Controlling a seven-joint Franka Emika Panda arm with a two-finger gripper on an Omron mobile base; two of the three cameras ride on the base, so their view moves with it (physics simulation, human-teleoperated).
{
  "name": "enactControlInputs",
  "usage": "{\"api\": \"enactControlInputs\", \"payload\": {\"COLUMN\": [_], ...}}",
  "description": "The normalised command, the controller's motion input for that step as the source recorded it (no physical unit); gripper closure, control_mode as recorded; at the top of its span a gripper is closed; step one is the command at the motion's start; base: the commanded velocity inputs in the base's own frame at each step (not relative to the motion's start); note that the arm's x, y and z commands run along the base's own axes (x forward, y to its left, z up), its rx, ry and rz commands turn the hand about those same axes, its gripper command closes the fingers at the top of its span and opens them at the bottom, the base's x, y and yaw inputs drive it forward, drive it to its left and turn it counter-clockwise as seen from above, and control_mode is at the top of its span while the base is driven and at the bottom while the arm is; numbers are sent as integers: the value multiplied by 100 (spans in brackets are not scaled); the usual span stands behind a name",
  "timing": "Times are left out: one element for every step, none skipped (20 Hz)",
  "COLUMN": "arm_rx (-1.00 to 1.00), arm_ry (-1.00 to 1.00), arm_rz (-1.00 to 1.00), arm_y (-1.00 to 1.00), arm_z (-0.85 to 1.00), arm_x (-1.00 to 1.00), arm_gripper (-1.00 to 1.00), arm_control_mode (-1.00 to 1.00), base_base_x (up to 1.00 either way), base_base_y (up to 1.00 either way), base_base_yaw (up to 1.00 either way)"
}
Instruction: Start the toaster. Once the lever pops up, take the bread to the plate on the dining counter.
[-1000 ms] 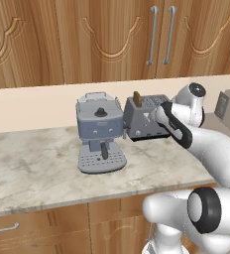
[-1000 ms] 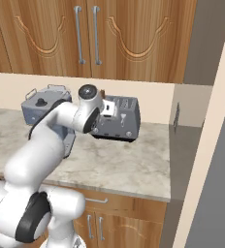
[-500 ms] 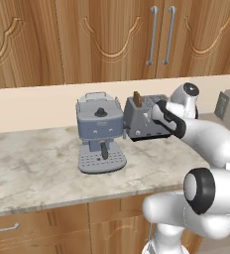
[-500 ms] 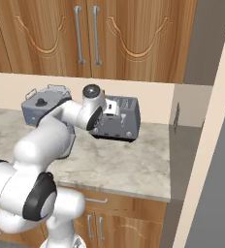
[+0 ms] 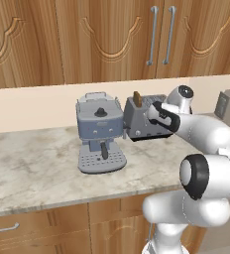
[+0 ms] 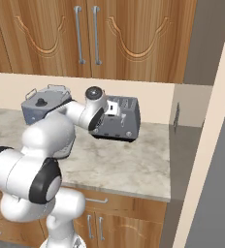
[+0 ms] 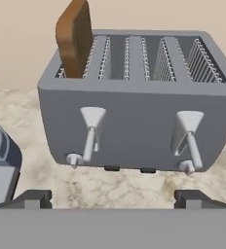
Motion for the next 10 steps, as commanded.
{"api": "enactControlInputs", "payload": {"arm_rx": [2,3,3,3,3,3,3,1,1,2], "arm_ry": [0,0,0,0,0,0,0,0,0,0], "arm_rz": [0,0,0,0,0,0,0,0,0,0], "arm_y": [0,-1,-4,-7,-6,-8,-11,-14,-14,-16], "arm_z": [0,0,0,0,0,0,0,-1,-1,-1], "arm_x": [29,29,31,34,32,25,16,11,11,10], "arm_gripper": [-100,-100,-100,-100,-100,-100,-100,-100,-100,-100], "arm_control_mode": [-100,-100,-100,-100,-100,-100,-100,-100,-100,-100], "base_base_x": [0,0,0,0,0,0,0,0,0,0], "base_base_y": [0,0,0,0,0,0,0,0,0,0], "base_base_yaw": [0,0,0,0,0,0,0,0,0,0]}}
